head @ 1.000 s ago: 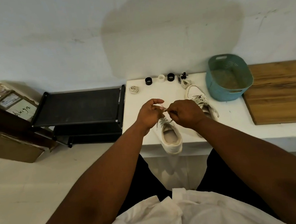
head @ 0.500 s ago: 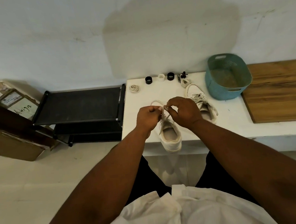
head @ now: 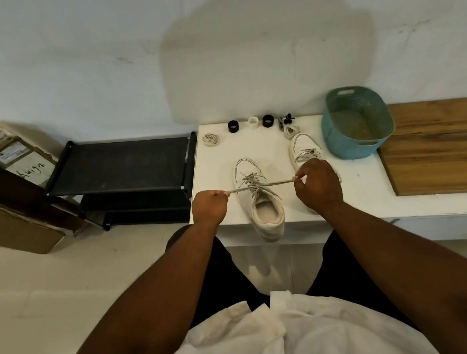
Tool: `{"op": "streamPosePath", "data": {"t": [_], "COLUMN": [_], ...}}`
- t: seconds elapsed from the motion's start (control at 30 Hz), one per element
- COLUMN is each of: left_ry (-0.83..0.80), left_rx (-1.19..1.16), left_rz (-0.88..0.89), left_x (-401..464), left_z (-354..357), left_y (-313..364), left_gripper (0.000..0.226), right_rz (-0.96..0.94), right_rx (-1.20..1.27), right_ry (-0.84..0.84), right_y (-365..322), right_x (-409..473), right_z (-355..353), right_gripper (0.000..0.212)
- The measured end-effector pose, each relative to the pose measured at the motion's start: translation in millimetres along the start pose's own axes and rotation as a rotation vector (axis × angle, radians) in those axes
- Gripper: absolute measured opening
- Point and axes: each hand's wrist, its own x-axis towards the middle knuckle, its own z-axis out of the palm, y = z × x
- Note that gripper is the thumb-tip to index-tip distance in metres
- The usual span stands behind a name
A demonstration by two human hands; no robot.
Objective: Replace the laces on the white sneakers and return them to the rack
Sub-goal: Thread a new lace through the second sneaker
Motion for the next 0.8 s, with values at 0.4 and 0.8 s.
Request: {"op": "streamPosePath", "data": {"t": [0.4,0.8], "left_ry": [-0.255,-0.389], "left_rx": [0.381,0.089], "left_rz": [0.185,0.111], "left_x": [-24,1], "left_z": [42,33], "left_y": [0,-2], "left_gripper": [0.068,0.068], "right_rz": [0.036,0.093], "right_rx": [0.000,0.074], "right_ry": [-0.418,-0.402], "right_y": [-43,-29], "right_x": [-14,-13], "right_z": [33,47], "right_gripper": [0.055,0.015]}}
